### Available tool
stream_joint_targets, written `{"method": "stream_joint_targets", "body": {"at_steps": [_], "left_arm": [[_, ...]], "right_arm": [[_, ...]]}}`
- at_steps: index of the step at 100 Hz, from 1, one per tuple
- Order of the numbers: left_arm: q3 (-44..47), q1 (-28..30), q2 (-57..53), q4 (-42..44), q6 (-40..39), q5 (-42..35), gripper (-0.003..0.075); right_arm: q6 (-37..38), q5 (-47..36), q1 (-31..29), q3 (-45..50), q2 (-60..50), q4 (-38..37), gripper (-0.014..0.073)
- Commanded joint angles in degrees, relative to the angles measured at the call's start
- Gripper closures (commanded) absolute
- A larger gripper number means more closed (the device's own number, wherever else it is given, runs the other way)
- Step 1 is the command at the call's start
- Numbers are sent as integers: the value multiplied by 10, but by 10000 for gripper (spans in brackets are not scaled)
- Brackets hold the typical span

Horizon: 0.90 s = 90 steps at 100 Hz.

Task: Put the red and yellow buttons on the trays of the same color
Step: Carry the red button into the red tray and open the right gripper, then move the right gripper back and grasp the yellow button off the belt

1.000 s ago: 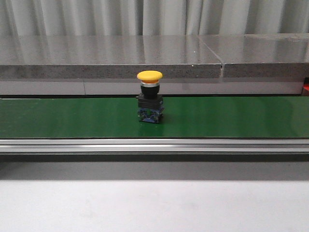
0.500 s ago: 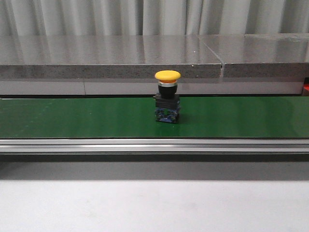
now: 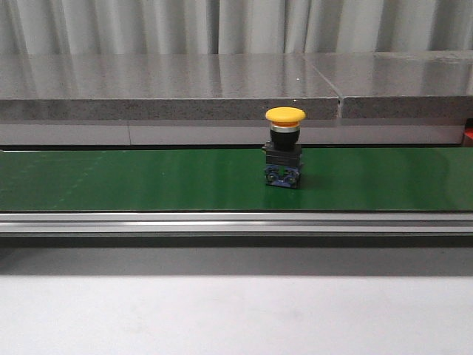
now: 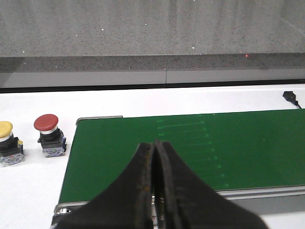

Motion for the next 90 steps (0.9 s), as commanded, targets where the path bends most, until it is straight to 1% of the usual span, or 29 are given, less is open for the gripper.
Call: {"method": "stream_joint_targets", "body": {"at_steps": [1, 9, 13, 14, 20, 21, 22, 30, 58, 90], "left_arm": [[-15, -5, 3, 1, -2, -47, 739], [-15, -5, 3, 1, -2, -47, 739], [-15, -5, 3, 1, -2, -47, 739], [-15, -5, 3, 1, -2, -47, 739], [-15, -5, 3, 1, -2, -47, 739], [-15, -5, 3, 1, -2, -47, 739], [-15, -5, 3, 1, -2, -47, 739], [-15, -5, 3, 1, -2, -47, 739], [-15, -5, 3, 1, -2, -47, 739], [-15, -5, 3, 1, -2, -47, 739]], "right_arm": [[-2, -20, -9, -21, -39, 16, 408], [-2, -20, -11, -25, -39, 16, 335], [-2, -17, -12, -28, -39, 17, 258], [-2, -17, -12, -28, -39, 17, 258], [-2, -14, -14, -31, -40, 21, 140], [-2, -14, -14, -31, -40, 21, 140], [-2, -13, -14, -32, -40, 23, 111], [-2, -2, -15, -41, -40, 25, 46], [-2, 16, -15, -49, -76, 28, 41], [-9, 96, -11, -49, -160, 39, 41]]}}
